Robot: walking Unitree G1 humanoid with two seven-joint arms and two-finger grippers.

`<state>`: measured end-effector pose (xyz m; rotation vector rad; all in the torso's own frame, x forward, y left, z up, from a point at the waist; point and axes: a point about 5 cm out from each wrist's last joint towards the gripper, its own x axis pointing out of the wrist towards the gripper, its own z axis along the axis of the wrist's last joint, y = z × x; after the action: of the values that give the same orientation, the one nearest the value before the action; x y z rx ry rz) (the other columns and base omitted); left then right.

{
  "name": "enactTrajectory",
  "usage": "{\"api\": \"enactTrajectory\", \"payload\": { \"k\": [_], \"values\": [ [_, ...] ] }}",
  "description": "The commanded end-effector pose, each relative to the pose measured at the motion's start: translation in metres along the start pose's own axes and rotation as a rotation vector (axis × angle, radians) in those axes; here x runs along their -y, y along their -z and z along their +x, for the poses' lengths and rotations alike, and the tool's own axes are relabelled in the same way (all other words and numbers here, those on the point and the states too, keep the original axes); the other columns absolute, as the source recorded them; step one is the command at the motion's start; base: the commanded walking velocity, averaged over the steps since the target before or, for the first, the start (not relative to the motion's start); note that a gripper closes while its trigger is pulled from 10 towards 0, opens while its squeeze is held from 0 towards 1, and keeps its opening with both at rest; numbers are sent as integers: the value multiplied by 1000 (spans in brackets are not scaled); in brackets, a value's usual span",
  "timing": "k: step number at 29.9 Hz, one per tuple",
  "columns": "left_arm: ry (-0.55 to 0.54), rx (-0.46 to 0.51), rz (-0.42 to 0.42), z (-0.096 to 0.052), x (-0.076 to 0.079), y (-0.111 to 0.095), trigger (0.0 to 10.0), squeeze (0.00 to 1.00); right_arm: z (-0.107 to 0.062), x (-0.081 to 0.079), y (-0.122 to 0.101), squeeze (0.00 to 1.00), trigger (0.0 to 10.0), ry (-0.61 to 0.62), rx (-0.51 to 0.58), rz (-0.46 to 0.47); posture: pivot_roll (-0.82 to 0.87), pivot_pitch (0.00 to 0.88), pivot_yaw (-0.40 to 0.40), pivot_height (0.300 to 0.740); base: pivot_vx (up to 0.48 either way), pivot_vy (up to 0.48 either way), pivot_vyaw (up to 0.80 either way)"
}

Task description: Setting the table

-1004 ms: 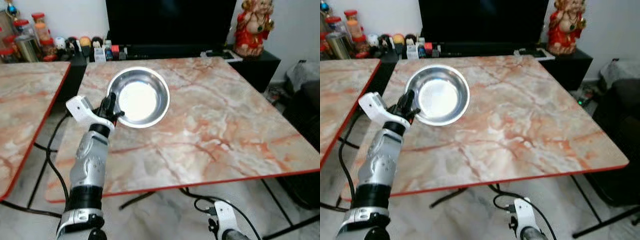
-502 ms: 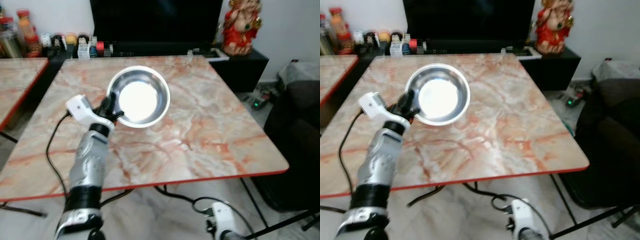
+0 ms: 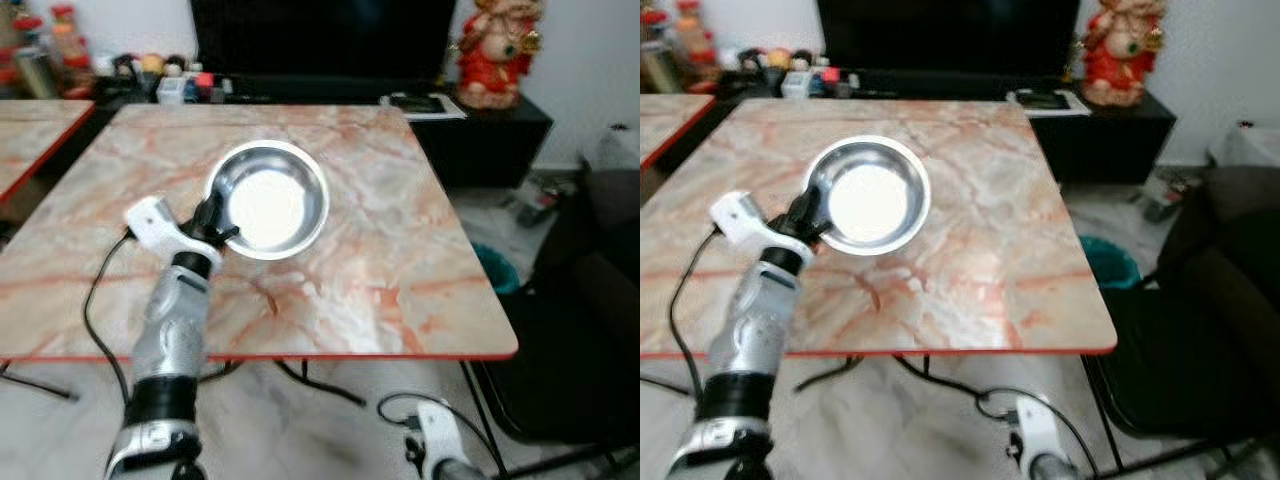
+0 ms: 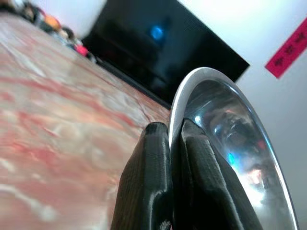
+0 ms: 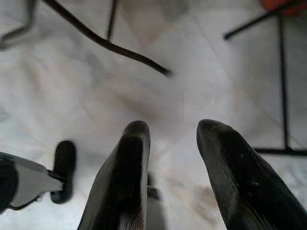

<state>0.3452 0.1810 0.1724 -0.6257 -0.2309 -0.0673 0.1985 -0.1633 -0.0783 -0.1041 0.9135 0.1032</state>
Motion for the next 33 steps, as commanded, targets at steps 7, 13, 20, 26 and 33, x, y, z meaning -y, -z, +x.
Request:
{"api": "enactTrajectory", "payload": {
  "k": [7,13,20,26,33],
  "values": [
    [32,-75,21,1,6,12,10000,0,-1,6,2,0,10000,14,-4,0,7,0,-20,719,0,0,0],
    [-32,-111,10,2,-6,18,10000,0,-1,5,2,0,10000,14,-6,1,8,0,-22,719,0,0,0],
    [-197,-217,54,6,-25,33,10000,0,-1,5,2,0,10000,13,-7,3,4,0,-19,719,0,0,0],
    [-267,-281,-68,8,-24,43,10000,0,-1,6,5,0,10000,17,-11,10,-6,0,-15,719,0,0,0],
    [-269,-308,-91,9,-21,45,10000,0,-2,7,7,0,10000,19,-15,9,2,0,-18,719,0,0,0]
  ]
}}
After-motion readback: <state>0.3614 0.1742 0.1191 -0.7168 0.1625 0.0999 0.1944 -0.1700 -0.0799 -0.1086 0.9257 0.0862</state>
